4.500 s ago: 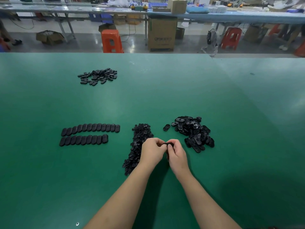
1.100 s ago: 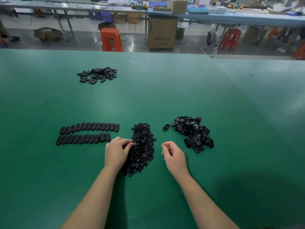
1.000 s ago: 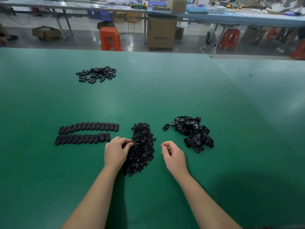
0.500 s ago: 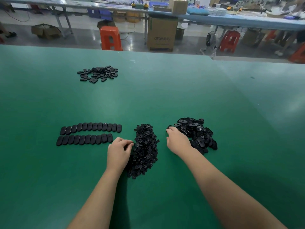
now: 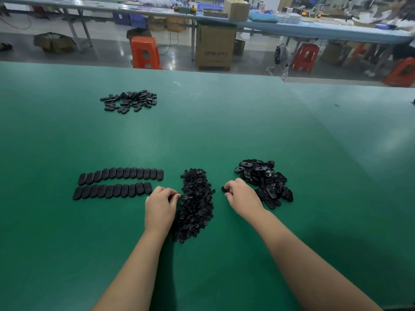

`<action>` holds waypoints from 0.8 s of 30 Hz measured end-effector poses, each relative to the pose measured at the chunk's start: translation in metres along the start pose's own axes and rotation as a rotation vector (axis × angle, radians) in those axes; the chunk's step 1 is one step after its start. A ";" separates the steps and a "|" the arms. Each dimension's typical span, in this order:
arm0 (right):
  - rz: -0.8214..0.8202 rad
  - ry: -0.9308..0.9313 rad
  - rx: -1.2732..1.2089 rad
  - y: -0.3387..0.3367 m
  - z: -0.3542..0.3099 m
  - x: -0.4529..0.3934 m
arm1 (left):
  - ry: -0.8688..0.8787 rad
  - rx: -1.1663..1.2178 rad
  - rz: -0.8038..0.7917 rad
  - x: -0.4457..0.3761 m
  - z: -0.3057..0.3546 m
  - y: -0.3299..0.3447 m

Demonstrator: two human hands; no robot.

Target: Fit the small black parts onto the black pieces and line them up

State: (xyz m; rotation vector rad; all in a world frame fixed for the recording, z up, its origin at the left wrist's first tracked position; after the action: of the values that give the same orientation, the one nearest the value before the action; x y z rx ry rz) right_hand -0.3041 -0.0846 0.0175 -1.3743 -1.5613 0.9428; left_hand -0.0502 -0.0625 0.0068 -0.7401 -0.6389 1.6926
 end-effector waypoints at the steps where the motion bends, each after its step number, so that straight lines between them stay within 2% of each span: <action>1: 0.020 0.014 -0.033 0.000 0.002 0.001 | 0.002 -0.001 0.001 0.000 0.000 0.000; 8: 0.306 0.075 -0.213 0.011 0.008 0.026 | 0.004 0.021 0.014 0.001 0.000 -0.001; 19: 0.382 0.057 -0.136 0.011 0.001 0.027 | -0.012 0.019 0.001 0.002 -0.001 -0.001; 24: 0.384 0.093 -0.134 0.013 0.002 0.027 | -0.012 -0.053 0.014 0.003 -0.001 0.000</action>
State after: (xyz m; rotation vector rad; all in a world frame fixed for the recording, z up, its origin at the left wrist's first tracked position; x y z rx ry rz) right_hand -0.3026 -0.0560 0.0081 -1.8295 -1.3345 0.9947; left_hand -0.0503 -0.0600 0.0055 -0.7732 -0.6906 1.6995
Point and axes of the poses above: each hand's wrist, its own x-axis away from the middle knuckle, its own y-axis out of the palm, z = x × y, the point moved 5 cm from there along -x, towards the middle knuckle, and after that the axes turned 2 degrees about -x, right-handed, at the moved point
